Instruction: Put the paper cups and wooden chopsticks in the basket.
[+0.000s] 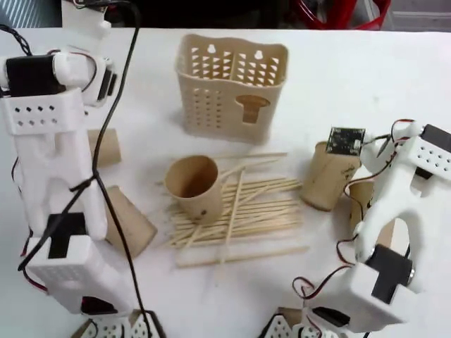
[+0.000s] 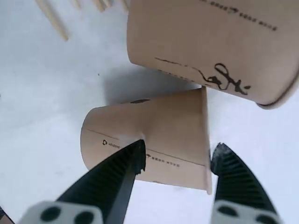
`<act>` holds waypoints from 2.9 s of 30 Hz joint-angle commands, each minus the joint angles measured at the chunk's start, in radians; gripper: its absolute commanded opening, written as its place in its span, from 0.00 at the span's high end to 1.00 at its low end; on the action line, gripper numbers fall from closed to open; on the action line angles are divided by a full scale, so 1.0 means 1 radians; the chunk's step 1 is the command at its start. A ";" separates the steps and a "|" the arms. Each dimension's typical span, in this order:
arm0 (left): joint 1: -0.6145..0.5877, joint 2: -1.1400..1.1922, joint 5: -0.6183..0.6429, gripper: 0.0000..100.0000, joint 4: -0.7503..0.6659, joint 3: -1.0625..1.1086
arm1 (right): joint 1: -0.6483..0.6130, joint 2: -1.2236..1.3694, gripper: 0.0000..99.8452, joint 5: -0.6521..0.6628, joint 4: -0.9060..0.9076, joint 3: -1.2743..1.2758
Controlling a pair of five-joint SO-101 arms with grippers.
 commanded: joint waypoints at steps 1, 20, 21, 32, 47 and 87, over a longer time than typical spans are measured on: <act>-0.013 -0.056 -0.006 0.87 0.006 0.000 | 0.030 0.016 0.82 0.018 0.008 -0.005; -0.012 -0.062 -0.005 0.88 0.012 0.087 | 0.120 -0.025 0.95 -0.446 0.159 -0.551; -0.012 -0.062 -0.005 0.88 0.014 0.087 | 0.114 -0.045 0.95 -0.514 0.159 -0.575; -0.024 -0.058 -0.005 0.88 0.018 0.087 | -0.005 -0.288 0.96 -0.598 0.160 -0.454; -0.028 -0.056 -0.008 0.87 0.011 0.245 | 0.004 0.150 0.70 -0.216 -0.054 -0.471; -0.028 -0.064 0.000 0.88 -0.103 0.350 | 0.186 0.196 0.98 0.071 0.166 -0.700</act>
